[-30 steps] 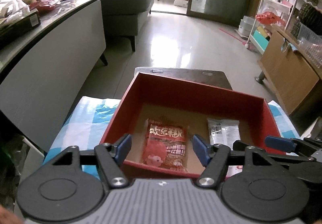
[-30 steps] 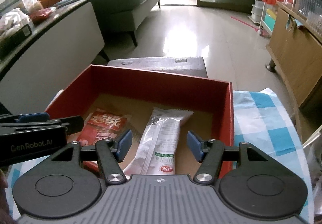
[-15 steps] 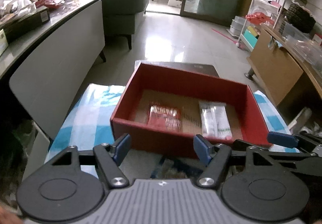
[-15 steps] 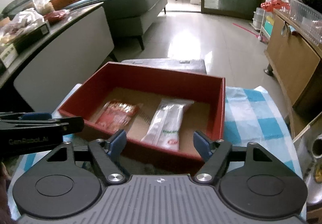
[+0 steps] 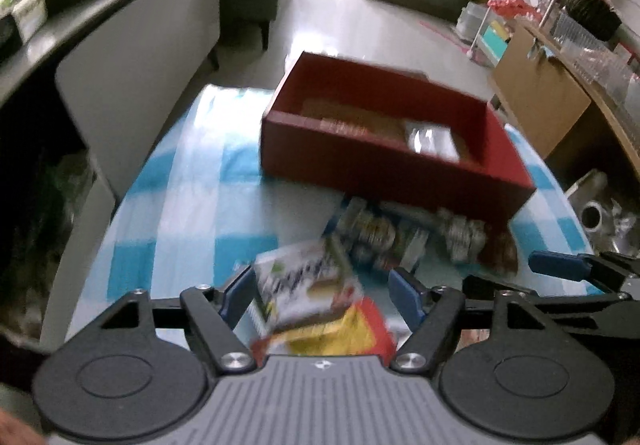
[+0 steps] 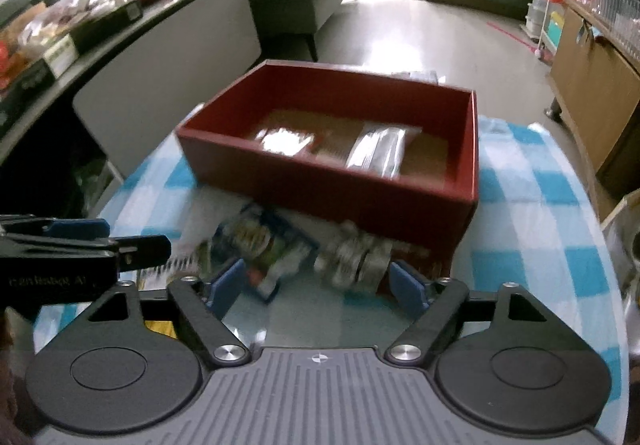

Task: Organize snacks
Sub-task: 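Move both tools back to the remaining snacks on the tablecloth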

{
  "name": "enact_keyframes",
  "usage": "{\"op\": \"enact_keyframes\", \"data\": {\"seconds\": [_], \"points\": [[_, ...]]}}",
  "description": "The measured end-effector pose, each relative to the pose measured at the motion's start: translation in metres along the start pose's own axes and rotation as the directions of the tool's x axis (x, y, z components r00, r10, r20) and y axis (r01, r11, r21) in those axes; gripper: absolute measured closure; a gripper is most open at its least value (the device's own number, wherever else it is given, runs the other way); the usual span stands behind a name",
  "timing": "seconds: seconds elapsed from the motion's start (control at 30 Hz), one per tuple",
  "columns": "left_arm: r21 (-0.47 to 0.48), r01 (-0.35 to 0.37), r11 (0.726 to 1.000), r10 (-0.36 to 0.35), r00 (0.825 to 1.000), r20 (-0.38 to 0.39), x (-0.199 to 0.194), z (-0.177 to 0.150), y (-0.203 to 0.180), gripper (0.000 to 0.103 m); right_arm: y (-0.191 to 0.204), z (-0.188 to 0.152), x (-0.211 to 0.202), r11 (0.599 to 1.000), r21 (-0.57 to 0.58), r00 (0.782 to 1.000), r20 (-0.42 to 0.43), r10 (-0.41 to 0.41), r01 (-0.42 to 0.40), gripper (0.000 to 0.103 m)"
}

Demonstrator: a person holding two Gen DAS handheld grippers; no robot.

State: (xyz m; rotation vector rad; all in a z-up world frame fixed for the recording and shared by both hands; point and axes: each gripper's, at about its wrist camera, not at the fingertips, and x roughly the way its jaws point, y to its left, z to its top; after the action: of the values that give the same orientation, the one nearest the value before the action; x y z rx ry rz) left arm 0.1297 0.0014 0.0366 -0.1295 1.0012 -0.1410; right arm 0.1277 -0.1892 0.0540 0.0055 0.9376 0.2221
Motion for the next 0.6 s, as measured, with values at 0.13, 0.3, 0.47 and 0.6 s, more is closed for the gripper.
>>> {"op": "enact_keyframes", "data": {"seconds": [0.13,0.3,0.47,0.6], "points": [[-0.049,0.004,0.999,-0.007,0.998,-0.063,-0.004,-0.025,0.017,0.036,0.01,-0.025,-0.003,1.0,-0.022,0.998,-0.054,0.011,-0.012,0.017],[-0.075,-0.021,0.997,0.012,0.992,-0.125,-0.005,-0.056,0.028,0.036,0.021,-0.049,-0.007,0.999,-0.048,0.995,-0.094,0.019,-0.024,0.017],[-0.107,-0.046,0.993,0.026,0.984,-0.178,-0.003,-0.077,0.033,0.036,0.026,-0.063,-0.014,0.998,-0.052,0.993,-0.109,0.037,-0.043,0.017],[-0.145,-0.066,0.987,0.038,0.981,-0.191,0.002,-0.083,0.036,0.031,0.033,-0.073,-0.017,0.995,-0.075,0.99,-0.127,0.053,-0.063,0.016]]}}
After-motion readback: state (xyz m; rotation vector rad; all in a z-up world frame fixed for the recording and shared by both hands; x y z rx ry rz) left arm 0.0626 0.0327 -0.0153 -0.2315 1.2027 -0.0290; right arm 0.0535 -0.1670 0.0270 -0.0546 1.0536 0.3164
